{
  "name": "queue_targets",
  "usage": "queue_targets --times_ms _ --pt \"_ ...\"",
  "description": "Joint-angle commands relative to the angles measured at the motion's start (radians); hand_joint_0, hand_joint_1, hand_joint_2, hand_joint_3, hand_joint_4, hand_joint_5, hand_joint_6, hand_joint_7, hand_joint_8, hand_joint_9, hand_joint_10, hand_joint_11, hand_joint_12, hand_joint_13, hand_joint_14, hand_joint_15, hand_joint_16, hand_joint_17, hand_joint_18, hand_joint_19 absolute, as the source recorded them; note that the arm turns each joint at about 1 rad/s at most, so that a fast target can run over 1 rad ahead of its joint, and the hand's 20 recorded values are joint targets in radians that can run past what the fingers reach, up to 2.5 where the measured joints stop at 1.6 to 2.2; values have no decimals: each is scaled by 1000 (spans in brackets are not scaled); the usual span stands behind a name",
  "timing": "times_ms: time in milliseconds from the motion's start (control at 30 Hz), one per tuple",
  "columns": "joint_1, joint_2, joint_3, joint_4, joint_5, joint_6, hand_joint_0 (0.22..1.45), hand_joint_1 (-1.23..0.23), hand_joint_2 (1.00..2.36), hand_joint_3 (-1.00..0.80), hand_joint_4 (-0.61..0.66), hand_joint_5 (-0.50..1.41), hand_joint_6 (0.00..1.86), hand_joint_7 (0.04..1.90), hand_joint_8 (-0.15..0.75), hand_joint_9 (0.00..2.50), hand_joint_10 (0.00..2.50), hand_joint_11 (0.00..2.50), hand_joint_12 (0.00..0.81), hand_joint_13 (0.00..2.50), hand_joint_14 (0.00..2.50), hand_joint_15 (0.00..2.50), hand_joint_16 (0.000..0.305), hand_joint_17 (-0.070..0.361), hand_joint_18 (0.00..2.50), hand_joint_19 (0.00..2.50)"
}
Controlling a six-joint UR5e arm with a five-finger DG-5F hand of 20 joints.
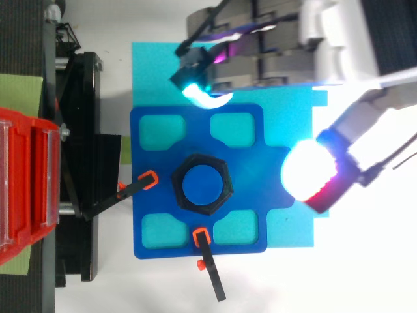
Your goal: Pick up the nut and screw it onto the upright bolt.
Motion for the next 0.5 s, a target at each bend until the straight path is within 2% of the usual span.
queue_targets --times_ms 0,33,67,100,167,233,300,367,467 --pt "2 79 -77 -18 27 -69 473 -145 1000 -500 206 -150 502 684 229 596 0 0 328 396 0 0 39 88 52 0" --pt "3 103 -103 -12 38 -69 473 -147 1000 -500 203 -150 502 688 230 594 0 0 329 394 0 0 39 88 51 0" --pt "7 132 -141 7 62 -66 472 -150 1000 -500 205 -151 502 694 231 593 0 0 329 388 0 0 39 88 50 0" --pt "11 180 -206 45 97 -61 472 -152 1000 -500 201 -151 502 693 232 593 0 0 329 387 0 0 39 88 49 0" --pt "14 215 -255 82 128 -57 474 -157 1000 -500 201 -151 502 697 233 595 0 0 328 385 0 0 39 88 47 0" --pt "26 281 -341 145 185 -44 475 -159 1000 -500 204 -151 502 698 233 599 0 0 328 385 0 0 39 88 45 0" --pt "34 313 -387 177 219 -21 479 -168 1000 -500 205 -151 502 701 234 602 0 0 326 384 0 0 39 87 43 0" --pt "42 332 -414 180 242 13 483 -178 1000 -500 205 -152 502 705 234 608 0 0 325 380 0 0 38 86 40 0" --pt "49 333 -419 165 265 52 493 -208 1000 -500 209 -153 502 717 233 614 0 0 329 374 0 0 38 86 38 0"
